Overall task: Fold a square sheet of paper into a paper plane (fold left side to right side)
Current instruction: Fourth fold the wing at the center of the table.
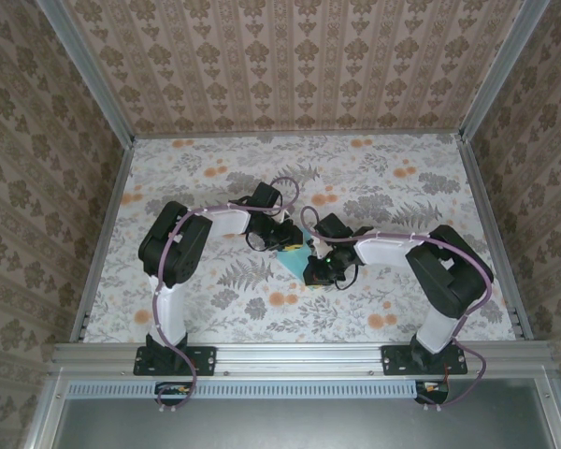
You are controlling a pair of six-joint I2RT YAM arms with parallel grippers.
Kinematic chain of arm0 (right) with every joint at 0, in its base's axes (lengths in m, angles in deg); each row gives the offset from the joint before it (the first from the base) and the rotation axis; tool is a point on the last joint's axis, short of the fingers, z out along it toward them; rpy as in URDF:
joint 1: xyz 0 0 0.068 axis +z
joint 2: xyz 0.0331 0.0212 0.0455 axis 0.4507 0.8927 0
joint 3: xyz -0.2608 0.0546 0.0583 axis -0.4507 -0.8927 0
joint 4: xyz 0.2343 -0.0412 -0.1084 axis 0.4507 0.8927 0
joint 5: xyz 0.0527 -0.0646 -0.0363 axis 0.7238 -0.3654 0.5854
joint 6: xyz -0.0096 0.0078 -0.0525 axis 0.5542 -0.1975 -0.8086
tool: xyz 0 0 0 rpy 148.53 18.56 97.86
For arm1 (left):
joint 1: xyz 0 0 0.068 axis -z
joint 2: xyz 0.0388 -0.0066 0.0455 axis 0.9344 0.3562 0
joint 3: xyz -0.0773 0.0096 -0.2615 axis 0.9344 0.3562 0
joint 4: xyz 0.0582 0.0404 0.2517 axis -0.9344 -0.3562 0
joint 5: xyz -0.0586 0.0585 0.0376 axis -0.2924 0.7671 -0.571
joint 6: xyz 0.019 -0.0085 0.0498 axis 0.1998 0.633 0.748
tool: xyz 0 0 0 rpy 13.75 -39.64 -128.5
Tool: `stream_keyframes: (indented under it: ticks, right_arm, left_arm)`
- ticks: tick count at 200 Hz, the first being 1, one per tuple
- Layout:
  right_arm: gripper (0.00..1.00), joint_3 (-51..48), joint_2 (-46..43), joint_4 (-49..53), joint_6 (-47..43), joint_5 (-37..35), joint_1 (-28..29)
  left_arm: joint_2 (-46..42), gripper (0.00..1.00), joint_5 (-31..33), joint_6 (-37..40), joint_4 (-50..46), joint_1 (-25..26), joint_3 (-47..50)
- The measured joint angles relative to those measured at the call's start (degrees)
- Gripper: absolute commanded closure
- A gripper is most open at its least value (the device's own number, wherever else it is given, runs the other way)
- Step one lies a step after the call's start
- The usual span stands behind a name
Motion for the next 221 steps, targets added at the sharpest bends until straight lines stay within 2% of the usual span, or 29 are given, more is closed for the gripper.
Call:
stream_keyframes:
  ticks: [37, 221]
  right_arm:
    - [0.9, -0.5, -2.2, 0.0, 1.0, 0.1, 0.0]
    - [0.93, -4.8, -1.7, -5.3, 3.9, 2.3, -0.6]
  left_arm:
    - [0.0, 0.79, 0.0, 0.0, 0.0, 0.0, 0.0]
    - [0.0, 0.79, 0.0, 0.2, -0.1, 0.0, 0.0]
